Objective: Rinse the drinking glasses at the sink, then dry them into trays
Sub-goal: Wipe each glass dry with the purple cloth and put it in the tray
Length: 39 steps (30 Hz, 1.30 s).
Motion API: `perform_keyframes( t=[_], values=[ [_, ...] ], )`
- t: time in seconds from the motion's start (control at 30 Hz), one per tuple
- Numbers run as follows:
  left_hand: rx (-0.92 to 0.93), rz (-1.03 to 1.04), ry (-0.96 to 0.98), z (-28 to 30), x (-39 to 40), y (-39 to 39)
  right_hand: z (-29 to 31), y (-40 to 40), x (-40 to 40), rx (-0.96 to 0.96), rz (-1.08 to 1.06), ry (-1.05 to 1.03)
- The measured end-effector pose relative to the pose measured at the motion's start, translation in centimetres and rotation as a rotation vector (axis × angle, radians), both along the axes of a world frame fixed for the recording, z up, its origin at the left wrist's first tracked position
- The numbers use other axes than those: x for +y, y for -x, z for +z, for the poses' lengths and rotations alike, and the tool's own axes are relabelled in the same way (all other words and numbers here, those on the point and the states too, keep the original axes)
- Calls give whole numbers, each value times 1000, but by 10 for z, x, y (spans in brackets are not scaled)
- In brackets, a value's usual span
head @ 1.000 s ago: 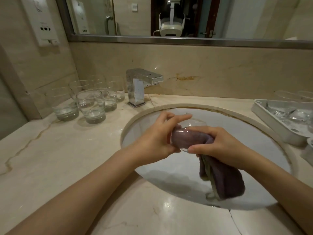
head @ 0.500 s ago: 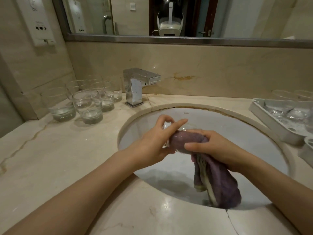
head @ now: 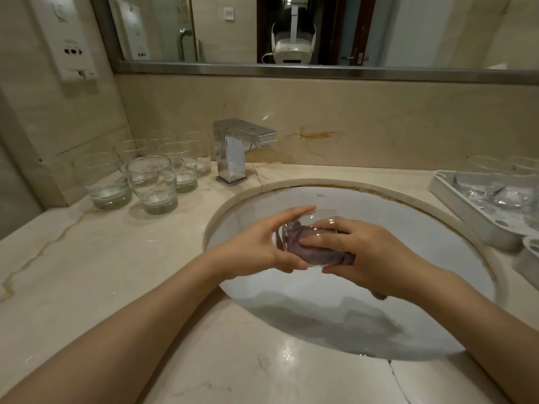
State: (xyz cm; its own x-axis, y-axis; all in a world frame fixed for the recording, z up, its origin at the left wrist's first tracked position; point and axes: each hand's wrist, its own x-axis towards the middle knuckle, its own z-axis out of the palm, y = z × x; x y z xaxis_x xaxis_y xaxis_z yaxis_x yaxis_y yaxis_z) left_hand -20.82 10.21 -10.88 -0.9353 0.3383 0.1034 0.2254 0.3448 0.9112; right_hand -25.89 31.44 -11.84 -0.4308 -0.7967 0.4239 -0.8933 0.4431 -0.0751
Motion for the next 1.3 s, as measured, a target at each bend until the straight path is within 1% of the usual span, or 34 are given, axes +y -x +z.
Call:
perform_keyframes(
  t=[0.03,0.1,0.13,0.17,0.23,0.33,0.47,0.53,0.6,0.7,0.77,0.87,1.0,1.1,1.17,1.3],
  values=[
    [70,39,80,-4,2,1,2,-2,-1,-131,-38,39],
    [198,88,273,-13,6,2,4,-7,-5,-524,-104,142],
    [235,91,329,-16,7,3,5,-9,-7,-719,-115,187],
    [256,89,367,-18,7,3,4,-9,-8,-868,-109,224],
    [311,89,424,-19,5,5,8,-9,-9,-1045,-97,298],
    [479,141,481,-18,0,8,16,-10,-7,-1153,-92,446],
    [685,278,533,-17,-3,12,21,-8,-3,-1173,-51,604],
    [757,324,588,-16,-2,13,22,-6,1,-1196,-42,650],
    [777,351,634,-15,-1,13,24,-5,4,-1196,-46,655],
    [725,381,638,-12,0,14,33,-3,10,-1162,-69,674],
    [660,419,546,-9,2,13,41,-3,16,-1106,-122,751],
    [505,479,251,-2,11,12,52,-4,19,-991,-218,895],
    [322,444,-3,13,43,17,68,-4,33,-787,-374,1021],
    [218,376,-184,33,80,29,88,-7,66,-637,-443,1008],
    [178,297,-238,48,108,40,100,-11,93,-549,-480,951],
    [169,150,-231,72,173,64,117,-18,149,-426,-615,933]
  ],
)
